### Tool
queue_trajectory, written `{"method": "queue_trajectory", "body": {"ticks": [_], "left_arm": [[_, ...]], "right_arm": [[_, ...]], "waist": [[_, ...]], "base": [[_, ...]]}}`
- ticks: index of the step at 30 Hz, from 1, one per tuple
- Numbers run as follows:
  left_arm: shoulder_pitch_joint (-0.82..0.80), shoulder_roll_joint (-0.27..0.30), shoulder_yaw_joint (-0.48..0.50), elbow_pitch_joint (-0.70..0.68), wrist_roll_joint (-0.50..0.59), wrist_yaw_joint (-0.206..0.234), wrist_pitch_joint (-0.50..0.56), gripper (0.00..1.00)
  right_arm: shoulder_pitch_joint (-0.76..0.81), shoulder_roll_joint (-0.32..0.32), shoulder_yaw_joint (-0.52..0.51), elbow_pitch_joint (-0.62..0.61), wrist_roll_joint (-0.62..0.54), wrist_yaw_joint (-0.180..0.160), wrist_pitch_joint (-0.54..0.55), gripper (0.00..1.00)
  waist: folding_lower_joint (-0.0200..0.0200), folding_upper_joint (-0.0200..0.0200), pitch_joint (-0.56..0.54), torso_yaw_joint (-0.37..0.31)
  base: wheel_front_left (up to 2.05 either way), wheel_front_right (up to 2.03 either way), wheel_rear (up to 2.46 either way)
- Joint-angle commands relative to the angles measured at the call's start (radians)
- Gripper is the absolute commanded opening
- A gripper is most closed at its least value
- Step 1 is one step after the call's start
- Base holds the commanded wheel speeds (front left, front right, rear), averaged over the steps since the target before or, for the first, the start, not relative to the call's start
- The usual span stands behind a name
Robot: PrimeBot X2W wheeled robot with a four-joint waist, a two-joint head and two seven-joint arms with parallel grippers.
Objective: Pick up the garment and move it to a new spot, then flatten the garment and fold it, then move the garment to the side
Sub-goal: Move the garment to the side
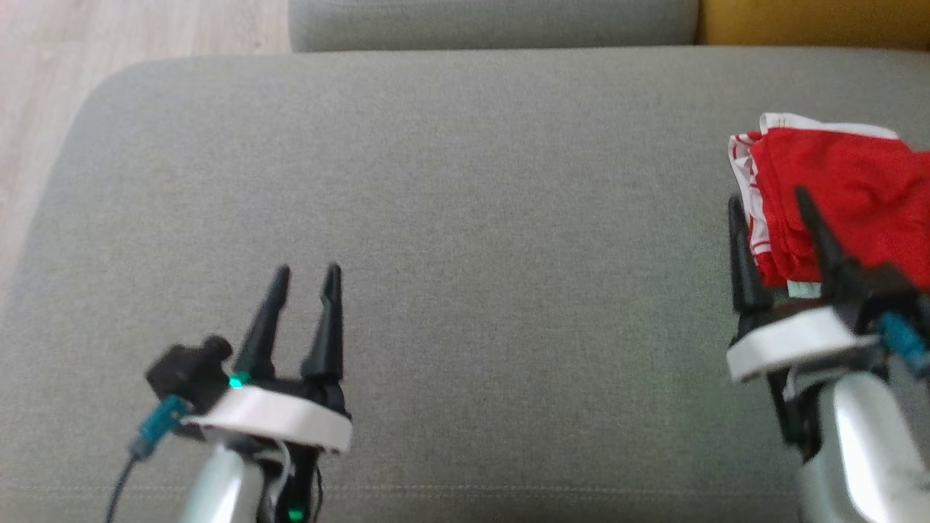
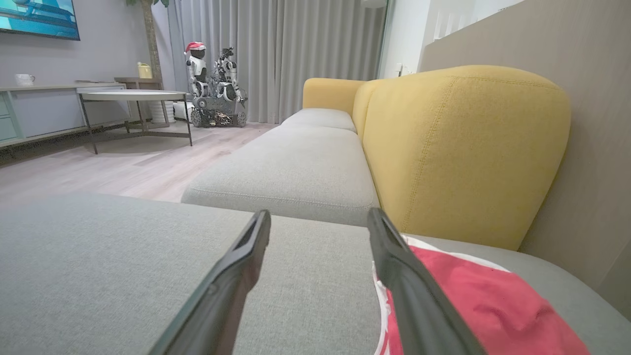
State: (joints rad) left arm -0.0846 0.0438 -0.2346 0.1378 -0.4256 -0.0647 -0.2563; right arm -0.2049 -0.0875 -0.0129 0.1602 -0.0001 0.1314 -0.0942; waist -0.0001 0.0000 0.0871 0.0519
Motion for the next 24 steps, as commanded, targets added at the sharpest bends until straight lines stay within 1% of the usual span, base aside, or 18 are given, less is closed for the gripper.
{"method": "queue_trajectory", "body": {"ticks": [1, 3, 7, 9, 11, 14, 16, 19, 22, 24], "left_arm": [[-0.01, 0.006, 0.02, -0.012, 0.001, 0.003, -0.006, 1.0], [-0.002, 0.006, 0.016, 0.005, 0.021, 0.004, -0.006, 1.0], [0.012, 0.006, 0.033, -0.01, 0.038, 0.016, -0.006, 1.0], [0.013, 0.006, 0.044, -0.022, 0.052, 0.022, -0.006, 1.0], [0.018, 0.006, 0.054, -0.033, 0.073, 0.04, -0.006, 1.0], [0.018, 0.006, 0.06, -0.042, 0.111, 0.055, -0.006, 1.0], [0.018, 0.006, 0.061, -0.061, 0.135, 0.059, -0.006, 1.0], [0.024, 0.006, 0.064, -0.076, 0.141, 0.057, -0.006, 1.0], [0.031, 0.006, 0.071, -0.076, 0.116, 0.057, -0.006, 1.0], [0.033, 0.006, 0.076, -0.077, 0.09, 0.047, -0.006, 1.0]], "right_arm": [[-0.001, 0.01, 0.014, -0.024, -0.011, -0.001, -0.025, 1.0], [0.029, 0.023, 0.011, -0.015, -0.024, -0.001, -0.052, 1.0], [0.071, 0.035, 0.002, 0.001, -0.029, -0.001, -0.089, 1.0], [0.082, 0.036, 0.001, 0.006, -0.035, -0.001, -0.097, 1.0], [0.088, 0.037, 0.006, 0.009, -0.029, -0.001, -0.102, 1.0], [0.088, 0.037, 0.007, 0.008, -0.025, -0.001, -0.107, 1.0], [0.084, 0.037, 0.01, 0.006, -0.021, -0.001, -0.109, 1.0], [0.08, 0.037, 0.013, 0.005, -0.018, -0.001, -0.111, 1.0], [0.079, 0.037, 0.013, 0.006, -0.015, -0.001, -0.113, 1.0], [0.079, 0.037, 0.015, 0.007, -0.012, -0.001, -0.114, 1.0]], "waist": [[0.0001, 0.0, -0.017, 0.01], [0.0001, 0.0, -0.029, 0.016], [0.0001, 0.0, -0.04, 0.023], [0.0001, 0.0, -0.043, 0.026], [0.0001, 0.0, -0.044, 0.029], [0.0001, 0.0, -0.044, 0.033], [0.0001, 0.0, -0.042, 0.035], [0.0001, 0.0, -0.042, 0.036], [0.0001, 0.0, -0.042, 0.037], [0.0001, 0.0, -0.042, 0.038]], "base": [[0.0, 0.0, 0.0], [0.0, 0.0, 0.0], [0.0, 0.0, 0.0], [0.0, 0.0, 0.0], [0.0, 0.0, 0.0], [0.0, 0.0, 0.0], [0.0, 0.0, 0.0], [0.0, 0.0, 0.0], [0.0, 0.0, 0.0], [0.0, 0.0, 0.0]]}}
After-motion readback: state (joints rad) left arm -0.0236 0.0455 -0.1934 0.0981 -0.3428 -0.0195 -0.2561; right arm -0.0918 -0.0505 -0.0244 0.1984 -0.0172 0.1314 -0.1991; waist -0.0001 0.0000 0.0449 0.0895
